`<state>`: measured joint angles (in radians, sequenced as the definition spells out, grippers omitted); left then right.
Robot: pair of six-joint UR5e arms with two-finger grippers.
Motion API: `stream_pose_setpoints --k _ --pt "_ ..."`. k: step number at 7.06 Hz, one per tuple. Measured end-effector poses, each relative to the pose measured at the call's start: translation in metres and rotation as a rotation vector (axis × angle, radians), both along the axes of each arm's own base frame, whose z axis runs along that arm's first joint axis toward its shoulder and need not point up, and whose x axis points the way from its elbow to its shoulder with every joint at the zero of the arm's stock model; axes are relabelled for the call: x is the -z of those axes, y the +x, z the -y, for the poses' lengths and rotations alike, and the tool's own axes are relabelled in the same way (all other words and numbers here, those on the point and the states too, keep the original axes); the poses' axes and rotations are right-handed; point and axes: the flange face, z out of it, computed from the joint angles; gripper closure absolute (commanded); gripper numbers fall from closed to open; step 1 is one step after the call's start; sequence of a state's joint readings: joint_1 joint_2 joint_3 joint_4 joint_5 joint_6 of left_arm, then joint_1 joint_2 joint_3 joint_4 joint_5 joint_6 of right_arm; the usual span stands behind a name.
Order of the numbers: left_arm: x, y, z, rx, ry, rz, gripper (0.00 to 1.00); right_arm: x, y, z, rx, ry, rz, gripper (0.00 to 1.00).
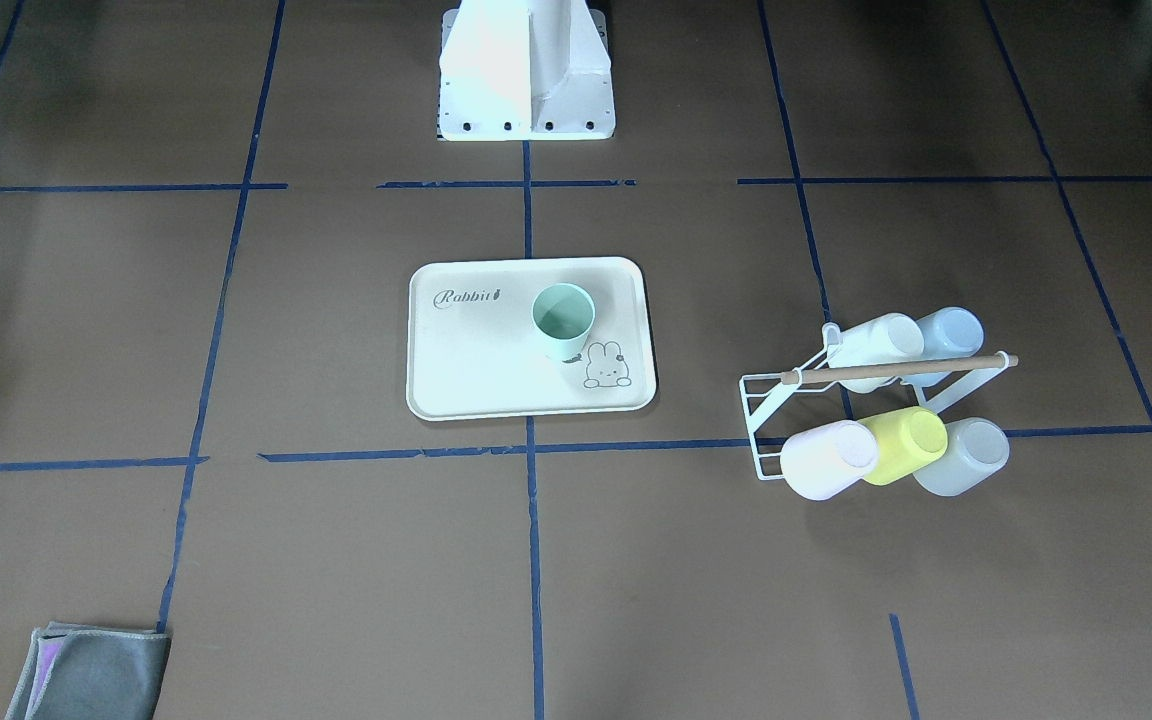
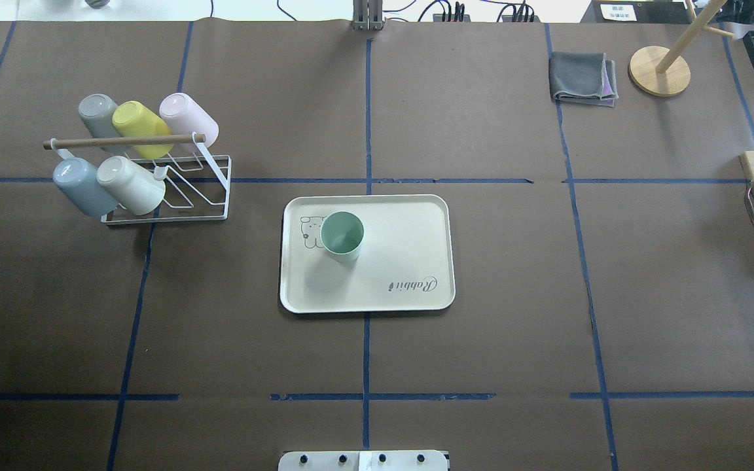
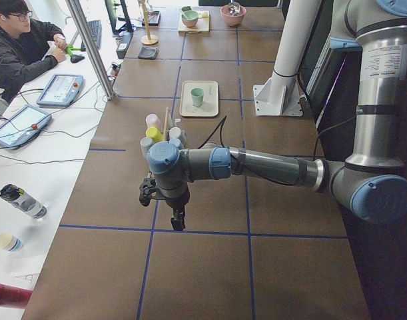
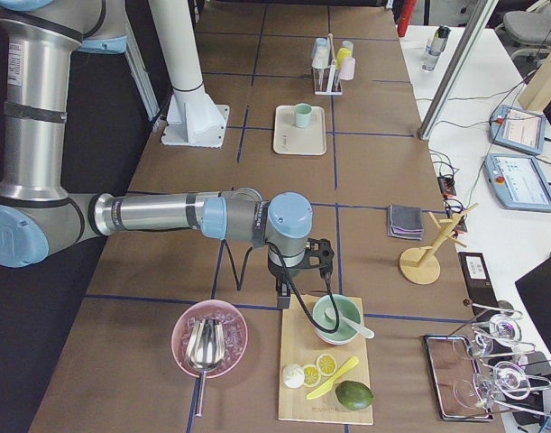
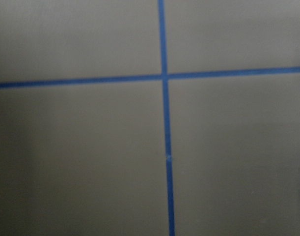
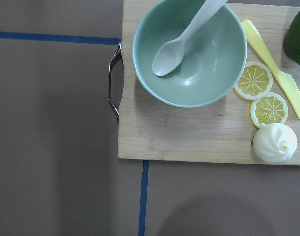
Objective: Pick up and place green cup on tray
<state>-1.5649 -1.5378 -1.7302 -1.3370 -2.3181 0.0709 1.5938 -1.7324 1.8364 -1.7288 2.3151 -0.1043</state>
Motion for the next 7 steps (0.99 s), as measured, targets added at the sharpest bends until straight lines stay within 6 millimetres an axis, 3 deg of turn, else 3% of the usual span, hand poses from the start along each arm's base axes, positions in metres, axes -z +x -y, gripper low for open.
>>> stream_pose_setpoints --k 7 --pt "0.012 -0.002 0.002 0.002 0.026 -0.003 0.0 0.003 -0.003 0.002 -0.001 0.027 0.034 0.0"
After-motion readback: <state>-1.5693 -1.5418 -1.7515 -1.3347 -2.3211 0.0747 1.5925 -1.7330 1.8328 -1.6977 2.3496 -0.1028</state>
